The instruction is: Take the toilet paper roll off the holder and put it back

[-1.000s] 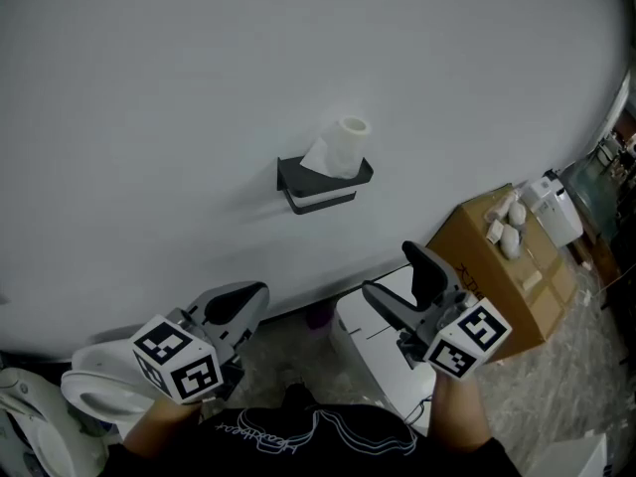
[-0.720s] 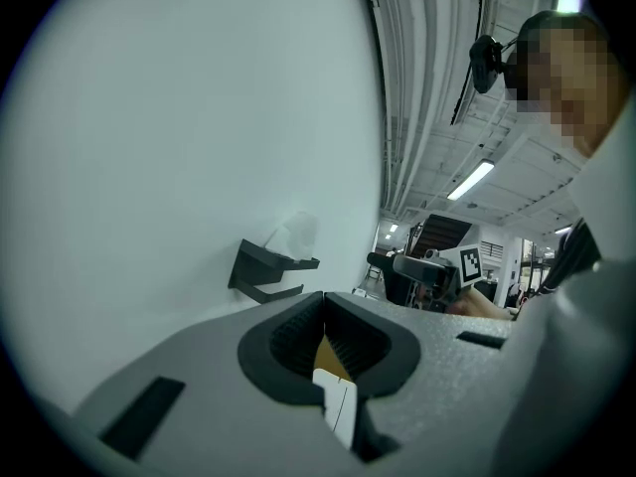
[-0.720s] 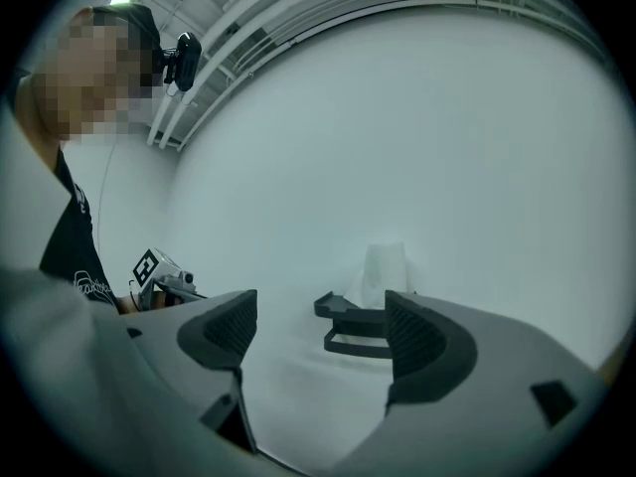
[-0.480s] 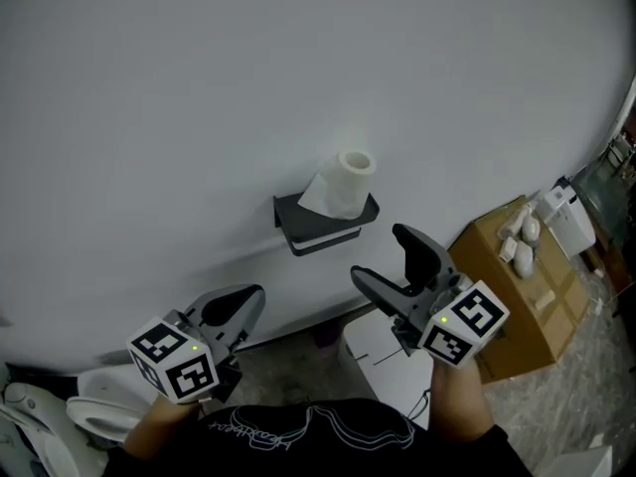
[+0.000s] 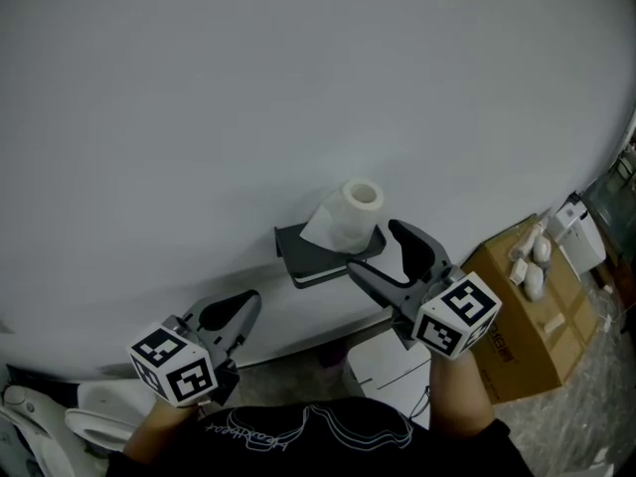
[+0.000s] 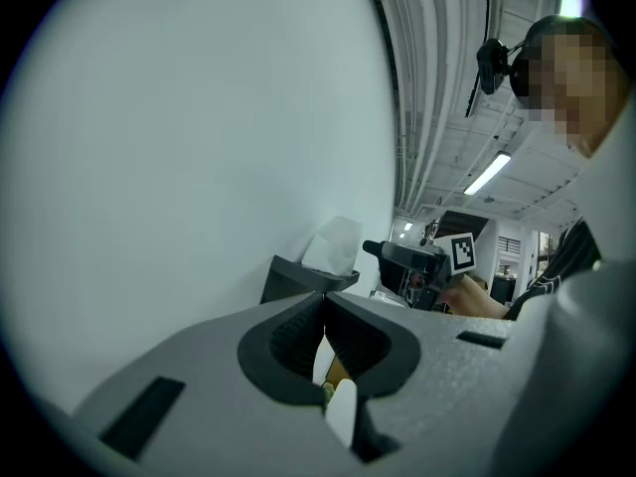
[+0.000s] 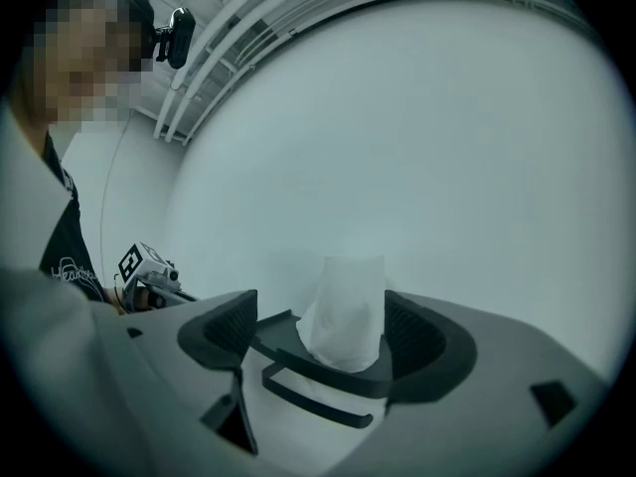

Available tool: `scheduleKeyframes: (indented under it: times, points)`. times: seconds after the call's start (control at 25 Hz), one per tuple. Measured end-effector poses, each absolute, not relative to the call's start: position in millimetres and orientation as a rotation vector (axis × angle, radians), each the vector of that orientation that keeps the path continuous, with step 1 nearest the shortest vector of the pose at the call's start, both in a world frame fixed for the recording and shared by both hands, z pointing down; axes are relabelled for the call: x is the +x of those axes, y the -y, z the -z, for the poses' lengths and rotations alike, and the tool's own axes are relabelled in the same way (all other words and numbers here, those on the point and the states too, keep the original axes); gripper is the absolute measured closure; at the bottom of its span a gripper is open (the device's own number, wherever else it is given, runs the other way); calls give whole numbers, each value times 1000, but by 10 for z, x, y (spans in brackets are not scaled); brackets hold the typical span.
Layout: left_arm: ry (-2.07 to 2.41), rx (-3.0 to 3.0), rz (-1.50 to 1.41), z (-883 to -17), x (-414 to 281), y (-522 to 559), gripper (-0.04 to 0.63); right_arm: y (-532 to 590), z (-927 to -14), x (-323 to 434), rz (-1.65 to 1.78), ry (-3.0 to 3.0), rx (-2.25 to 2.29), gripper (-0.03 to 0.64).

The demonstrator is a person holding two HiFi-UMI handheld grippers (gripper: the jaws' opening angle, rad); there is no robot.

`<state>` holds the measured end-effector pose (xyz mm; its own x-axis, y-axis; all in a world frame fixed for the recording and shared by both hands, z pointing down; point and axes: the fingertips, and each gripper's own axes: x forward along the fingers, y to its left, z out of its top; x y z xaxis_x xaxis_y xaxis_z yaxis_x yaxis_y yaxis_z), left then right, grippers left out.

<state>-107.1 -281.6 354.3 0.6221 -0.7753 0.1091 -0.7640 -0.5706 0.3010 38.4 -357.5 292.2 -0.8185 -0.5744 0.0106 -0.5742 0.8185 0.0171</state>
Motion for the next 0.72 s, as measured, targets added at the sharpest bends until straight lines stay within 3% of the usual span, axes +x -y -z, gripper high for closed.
scheduleKeyframes:
  times: [0.72]
  points:
    - [1291, 2502, 114, -3674, -1237, 3109, 589, 4120, -3066, 189, 65, 2943, 909, 264]
